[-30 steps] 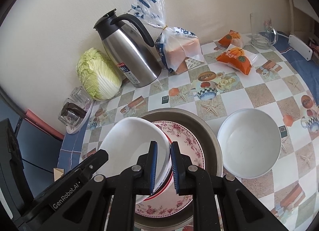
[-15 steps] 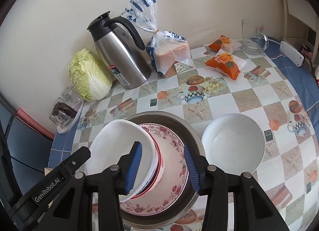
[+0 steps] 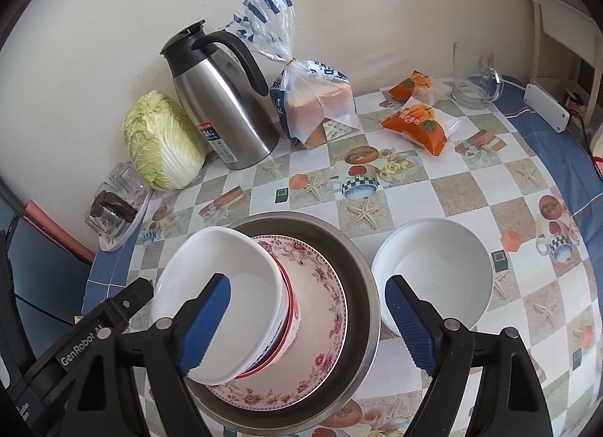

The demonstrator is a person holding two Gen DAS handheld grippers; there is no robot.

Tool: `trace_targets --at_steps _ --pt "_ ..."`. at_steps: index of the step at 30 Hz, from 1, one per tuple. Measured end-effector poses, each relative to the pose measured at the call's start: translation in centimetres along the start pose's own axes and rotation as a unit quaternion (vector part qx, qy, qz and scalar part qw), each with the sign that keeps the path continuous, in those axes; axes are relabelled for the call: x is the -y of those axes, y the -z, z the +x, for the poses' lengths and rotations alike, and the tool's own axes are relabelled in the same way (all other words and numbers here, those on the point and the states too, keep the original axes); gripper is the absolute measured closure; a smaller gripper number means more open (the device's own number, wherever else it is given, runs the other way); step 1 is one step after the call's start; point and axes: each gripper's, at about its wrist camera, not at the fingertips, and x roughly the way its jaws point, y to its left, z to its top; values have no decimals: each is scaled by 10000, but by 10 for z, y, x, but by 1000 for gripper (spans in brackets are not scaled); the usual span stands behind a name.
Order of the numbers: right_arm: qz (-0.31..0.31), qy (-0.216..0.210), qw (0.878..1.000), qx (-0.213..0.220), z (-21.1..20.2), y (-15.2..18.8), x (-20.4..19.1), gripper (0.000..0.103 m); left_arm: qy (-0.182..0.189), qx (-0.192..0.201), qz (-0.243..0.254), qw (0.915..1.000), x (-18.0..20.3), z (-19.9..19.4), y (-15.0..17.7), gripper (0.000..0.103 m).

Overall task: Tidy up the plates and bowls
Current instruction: 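Open both tools and release the square white bowl, then move both open tools toward the round white bowl on the table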

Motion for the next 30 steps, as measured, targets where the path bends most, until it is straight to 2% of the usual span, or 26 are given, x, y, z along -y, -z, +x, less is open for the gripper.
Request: trace_targets --at_steps 5,12,23,30 --pt "-63 26 10000 27 1 1 -1 6 -30 -37 -4 10000 0 2 1 12" --pt "-106 60 9999 17 1 1 -1 0 -32 -62 -57 10000 -1 2 1 12" --pt "-213 133 9997 -77 -5 1 9 0 -15 49 -171 9998 2 -8 3 11" --pt "-151 294 9994 77 -27 -9 31 0 248 246 -174 9992 14 -24 4 11"
